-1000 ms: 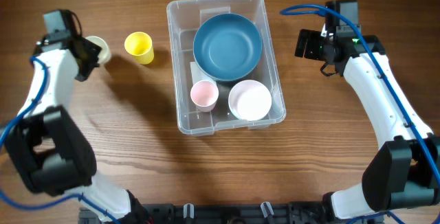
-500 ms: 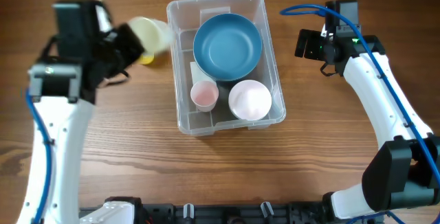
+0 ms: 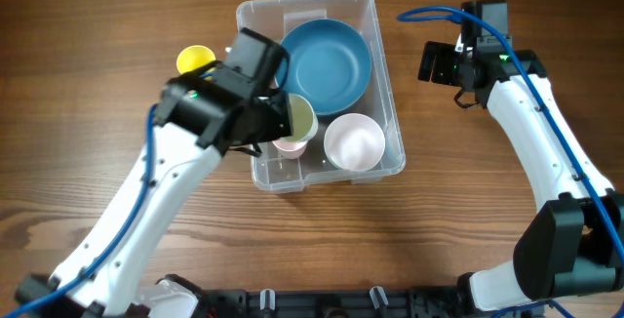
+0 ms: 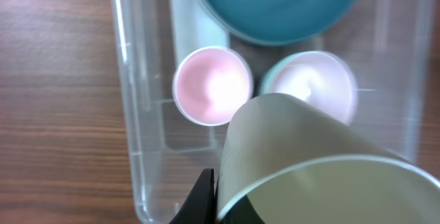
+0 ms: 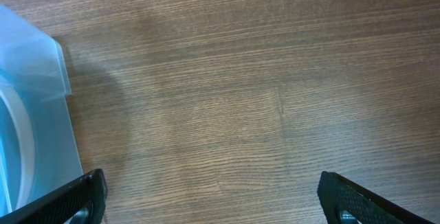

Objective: Pack container
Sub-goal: 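Carry the pale green cup into the bin and release it, then move the left gripper back and grasp the yellow cup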

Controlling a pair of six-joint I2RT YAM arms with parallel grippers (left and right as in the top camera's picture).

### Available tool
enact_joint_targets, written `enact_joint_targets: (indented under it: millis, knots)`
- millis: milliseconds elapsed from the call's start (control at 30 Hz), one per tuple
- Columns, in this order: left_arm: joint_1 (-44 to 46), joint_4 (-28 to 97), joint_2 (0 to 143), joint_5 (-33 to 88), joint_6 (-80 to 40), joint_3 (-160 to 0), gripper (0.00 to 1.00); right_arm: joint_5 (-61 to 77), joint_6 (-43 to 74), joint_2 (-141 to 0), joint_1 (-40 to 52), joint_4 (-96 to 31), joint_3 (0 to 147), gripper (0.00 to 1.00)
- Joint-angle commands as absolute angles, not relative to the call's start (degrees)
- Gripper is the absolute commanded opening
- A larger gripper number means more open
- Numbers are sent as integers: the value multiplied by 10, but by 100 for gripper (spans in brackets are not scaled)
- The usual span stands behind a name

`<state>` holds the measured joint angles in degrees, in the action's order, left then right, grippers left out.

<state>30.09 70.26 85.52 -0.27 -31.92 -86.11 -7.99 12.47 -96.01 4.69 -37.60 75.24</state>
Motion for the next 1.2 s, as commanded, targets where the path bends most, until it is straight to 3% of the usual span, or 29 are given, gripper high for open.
enact_joint_targets:
  millis: [0,333,433,533,600,667,867,967,1067,1167]
  knots:
    - [305,714,886,-53,-342,-864,4,-92,121,-964,45,-375,750,100]
    - [305,702,951,-61,-352,-863,5,-92,121,-964,45,-375,750,100]
    - [305,703,961,-61,-352,-863,28,-92,120,-964,45,-375,750,100]
    - [301,698,961,-65,-352,-864,37,-92,120,-964,45,-375,750,100]
    - [292,690,959,-79,-352,-864,49,-92,120,-964,45,-375,750,100]
    - [278,684,953,-86,-352,-865,53,-92,120,-964,45,-375,750,100]
    - [203,655,923,-112,-351,-871,53,-92,121,-964,45,-375,750,100]
    - [144,627,919,-113,-350,-871,61,-92,121,-964,45,-375,750,100]
    - [88,597,921,-83,-352,-870,80,-92,120,-964,45,-375,750,100]
    - [36,563,929,-37,-352,-870,78,-92,120,-964,45,-375,750,100]
